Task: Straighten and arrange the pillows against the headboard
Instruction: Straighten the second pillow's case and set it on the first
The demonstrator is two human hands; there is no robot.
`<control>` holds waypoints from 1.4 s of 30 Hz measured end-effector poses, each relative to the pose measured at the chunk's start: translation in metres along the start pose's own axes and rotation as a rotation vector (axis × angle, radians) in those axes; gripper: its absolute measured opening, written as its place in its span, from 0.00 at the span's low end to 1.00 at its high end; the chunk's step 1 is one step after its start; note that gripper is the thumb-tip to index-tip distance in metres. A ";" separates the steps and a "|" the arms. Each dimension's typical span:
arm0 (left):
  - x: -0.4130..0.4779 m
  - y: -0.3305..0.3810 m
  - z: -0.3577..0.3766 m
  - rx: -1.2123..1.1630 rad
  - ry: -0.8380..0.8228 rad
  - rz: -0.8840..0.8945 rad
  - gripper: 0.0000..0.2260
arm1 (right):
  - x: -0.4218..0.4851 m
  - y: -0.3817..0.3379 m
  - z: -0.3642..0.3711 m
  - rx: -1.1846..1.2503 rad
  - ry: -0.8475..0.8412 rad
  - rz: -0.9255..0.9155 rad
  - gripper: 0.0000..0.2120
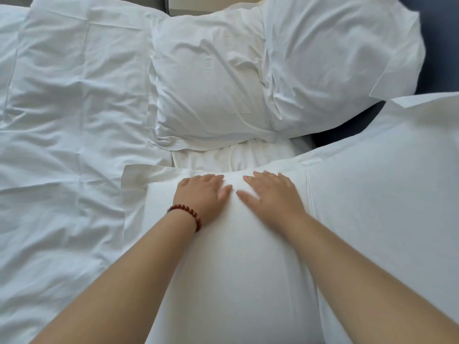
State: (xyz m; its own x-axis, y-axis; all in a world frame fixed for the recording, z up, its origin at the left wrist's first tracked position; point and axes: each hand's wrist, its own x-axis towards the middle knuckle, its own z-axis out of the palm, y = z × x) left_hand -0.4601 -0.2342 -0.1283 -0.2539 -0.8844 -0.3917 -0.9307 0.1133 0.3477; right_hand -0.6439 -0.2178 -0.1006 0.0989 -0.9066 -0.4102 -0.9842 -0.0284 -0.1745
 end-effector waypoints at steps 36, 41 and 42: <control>-0.327 -0.029 0.121 0.396 0.010 0.352 0.32 | -0.396 -0.090 0.196 0.481 0.145 0.391 0.29; -0.352 -0.017 0.121 0.401 -0.061 0.344 0.28 | -0.452 -0.091 0.206 0.587 0.205 0.524 0.29; -0.358 -0.016 0.124 0.388 -0.071 0.347 0.28 | -0.463 -0.092 0.209 0.606 0.224 0.538 0.29</control>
State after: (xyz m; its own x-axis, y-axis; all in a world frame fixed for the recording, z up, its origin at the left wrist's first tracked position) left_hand -0.3871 0.1371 -0.0986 -0.5692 -0.7338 -0.3707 -0.8143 0.5654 0.1311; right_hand -0.5685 0.2924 -0.0813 -0.4553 -0.7960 -0.3988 -0.6340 0.6044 -0.4825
